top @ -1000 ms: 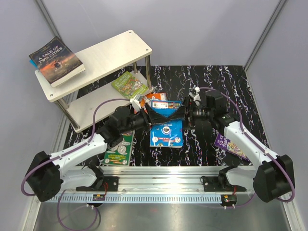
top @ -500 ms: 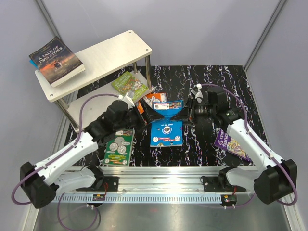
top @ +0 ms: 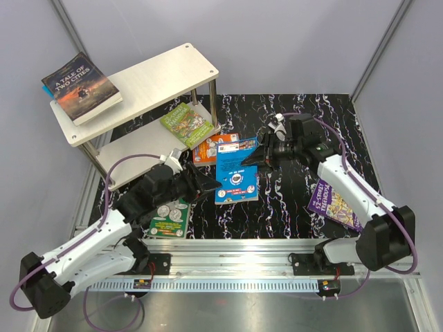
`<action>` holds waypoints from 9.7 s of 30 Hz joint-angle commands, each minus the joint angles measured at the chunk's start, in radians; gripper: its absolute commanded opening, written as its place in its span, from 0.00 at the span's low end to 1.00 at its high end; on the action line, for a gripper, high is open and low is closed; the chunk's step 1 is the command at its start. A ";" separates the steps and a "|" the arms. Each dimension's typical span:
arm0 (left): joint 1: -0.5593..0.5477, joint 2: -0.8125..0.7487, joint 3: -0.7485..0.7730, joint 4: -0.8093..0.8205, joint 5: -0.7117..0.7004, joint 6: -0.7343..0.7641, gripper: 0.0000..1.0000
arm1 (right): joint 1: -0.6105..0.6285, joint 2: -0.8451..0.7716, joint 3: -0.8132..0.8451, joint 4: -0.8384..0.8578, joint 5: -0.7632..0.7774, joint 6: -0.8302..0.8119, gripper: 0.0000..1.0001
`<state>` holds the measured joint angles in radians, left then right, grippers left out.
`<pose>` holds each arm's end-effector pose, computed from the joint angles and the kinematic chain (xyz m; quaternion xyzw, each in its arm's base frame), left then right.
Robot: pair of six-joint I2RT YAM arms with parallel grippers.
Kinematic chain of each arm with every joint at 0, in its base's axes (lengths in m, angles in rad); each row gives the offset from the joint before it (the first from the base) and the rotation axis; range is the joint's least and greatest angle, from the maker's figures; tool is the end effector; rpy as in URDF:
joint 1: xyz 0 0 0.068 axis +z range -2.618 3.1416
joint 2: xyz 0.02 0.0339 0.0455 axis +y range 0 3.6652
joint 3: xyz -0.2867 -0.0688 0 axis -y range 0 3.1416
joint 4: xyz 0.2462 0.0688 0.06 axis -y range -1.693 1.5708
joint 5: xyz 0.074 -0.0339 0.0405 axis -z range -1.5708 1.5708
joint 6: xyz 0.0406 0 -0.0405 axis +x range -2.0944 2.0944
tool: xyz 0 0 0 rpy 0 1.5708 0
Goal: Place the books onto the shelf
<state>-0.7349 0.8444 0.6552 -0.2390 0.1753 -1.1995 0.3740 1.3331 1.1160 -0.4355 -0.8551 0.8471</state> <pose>0.1335 -0.1302 0.2931 -0.1469 0.8264 -0.4853 0.2451 0.2548 0.1329 0.3366 0.0125 0.8361 0.5357 0.1173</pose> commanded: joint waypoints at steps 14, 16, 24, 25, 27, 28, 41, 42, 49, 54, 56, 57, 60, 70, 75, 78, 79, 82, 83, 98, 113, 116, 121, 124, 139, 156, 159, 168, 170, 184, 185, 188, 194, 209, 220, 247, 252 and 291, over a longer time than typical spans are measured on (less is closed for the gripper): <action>-0.087 0.108 -0.015 0.265 0.061 -0.006 0.27 | 0.002 0.025 -0.033 0.213 -0.079 0.107 0.00; -0.093 0.111 -0.023 0.292 0.058 -0.020 0.05 | 0.002 0.031 -0.039 0.221 -0.081 0.112 0.00; -0.093 0.070 -0.082 0.310 0.011 -0.038 0.00 | 0.002 0.029 -0.025 0.108 -0.021 0.075 0.41; -0.093 0.061 -0.078 0.241 -0.034 -0.029 0.00 | 0.002 0.029 -0.010 0.051 0.010 0.057 0.59; -0.083 0.042 -0.071 0.184 -0.065 -0.009 0.00 | -0.001 0.035 0.051 -0.164 0.110 0.000 0.90; -0.075 0.027 -0.060 0.138 -0.083 0.009 0.00 | -0.006 0.040 0.076 -0.234 0.132 -0.028 0.91; 0.224 -0.044 -0.025 0.110 -0.063 0.156 0.00 | -0.015 0.023 0.364 -0.571 0.206 -0.131 0.93; 0.238 -0.030 -0.022 0.151 -0.045 0.178 0.00 | -0.015 0.021 0.351 -0.569 0.196 -0.129 0.92; 0.385 0.036 -0.052 0.423 0.033 0.172 0.00 | -0.015 0.021 0.271 -0.549 0.168 -0.140 0.90; 0.436 0.065 -0.135 0.658 -0.031 0.053 0.00 | -0.012 0.038 0.255 -0.549 0.157 -0.146 0.88; 0.453 0.103 -0.205 0.774 -0.048 0.000 0.00 | -0.006 0.050 0.251 -0.546 0.154 -0.148 0.87; 0.456 0.123 -0.232 0.890 -0.066 -0.053 0.00 | -0.003 0.057 0.251 -0.546 0.153 -0.151 0.86; 0.479 0.224 -0.304 1.133 -0.080 -0.136 0.00 | 0.009 0.077 0.258 -0.543 0.149 -0.154 0.85; 0.557 0.748 -0.241 1.854 0.039 -0.354 0.00 | 0.037 0.138 0.286 -0.554 0.154 -0.184 0.82; 0.562 0.812 -0.155 1.821 0.056 -0.353 0.00 | 0.037 0.156 0.301 -0.556 0.162 -0.197 0.81; 0.572 0.824 -0.121 1.775 0.055 -0.342 0.00 | 0.037 0.169 0.301 -0.549 0.162 -0.197 0.81; 0.575 0.834 -0.096 1.761 0.053 -0.341 0.00 | 0.037 0.178 0.303 -0.548 0.162 -0.198 0.80; 0.581 0.855 -0.028 1.686 0.064 -0.324 0.00 | 0.037 0.192 0.304 -0.542 0.159 -0.197 0.78; 0.585 0.858 -0.013 1.637 0.070 -0.309 0.00 | 0.037 0.195 0.304 -0.540 0.159 -0.195 0.78; 0.592 0.811 0.107 1.127 0.029 -0.187 0.00 | 0.036 0.215 0.291 -0.502 0.140 -0.183 0.75; 0.592 0.803 0.334 0.586 0.030 -0.066 0.53 | 0.036 0.183 0.268 -0.499 0.133 -0.178 0.74; 0.594 0.762 0.363 0.423 -0.016 -0.037 0.57 | 0.036 0.176 0.268 -0.500 0.131 -0.177 0.74; 0.597 0.697 0.376 0.258 -0.062 0.011 0.66 | 0.037 0.166 0.258 -0.493 0.130 -0.174 0.74; 0.595 0.664 0.392 0.175 -0.063 0.047 0.74 | 0.036 0.161 0.251 -0.485 0.123 -0.171 0.74; 0.595 0.334 0.261 -0.143 -0.160 0.219 0.88 | 0.036 0.117 0.165 -0.450 0.120 -0.152 0.75; 0.595 0.153 0.021 -0.502 -0.281 0.463 0.88 | 0.034 0.009 -0.047 -0.336 0.096 -0.062 0.76; 0.597 0.237 0.029 -0.522 -0.280 0.440 0.88 | 0.036 -0.005 -0.062 -0.324 0.097 -0.048 0.76; 0.595 0.396 -0.008 -0.494 -0.301 0.433 0.79 | 0.036 -0.054 -0.110 -0.299 0.110 -0.013 0.76; 0.595 0.410 -0.023 -0.465 -0.295 0.434 0.79 | 0.036 -0.061 -0.123 -0.290 0.107 -0.008 0.76; 0.261 0.528 -0.080 -0.258 -0.119 0.117 0.76 | 0.075 0.066 -0.375 0.051 0.114 0.013 0.80; 0.238 0.566 -0.048 -0.247 -0.117 0.104 0.76 | 0.107 0.081 -0.380 0.084 0.126 0.023 0.80; 0.152 0.655 0.036 -0.232 -0.108 0.074 0.76 | 0.182 0.173 -0.374 0.187 0.152 0.047 0.81; 0.042 0.769 0.210 -0.244 -0.076 0.051 0.76 | 0.243 0.406 -0.361 0.392 0.160 0.087 0.81; -0.070 0.667 0.094 0.076 0.069 -0.100 0.70 | 0.244 0.221 -0.262 0.221 0.209 -0.029 0.00; 0.038 0.401 -0.149 0.269 0.098 -0.006 0.77 | 0.238 0.017 -0.144 -0.055 0.209 -0.111 0.00; 0.060 0.430 -0.355 1.145 0.331 -0.166 0.64 | 0.083 -0.046 -0.193 0.027 -0.039 -0.042 0.00; 0.060 0.440 -0.367 1.159 0.320 -0.181 0.12 | 0.077 -0.058 -0.193 -0.005 -0.035 -0.063 0.00; 0.437 0.139 -0.177 0.811 -0.025 -0.057 0.00 | 0.131 0.018 0.202 -0.595 0.260 -0.292 1.00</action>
<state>-0.3149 0.9668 0.4175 0.2714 0.1558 -1.2243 0.4843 1.3384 1.3064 -1.0424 -0.5697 0.5789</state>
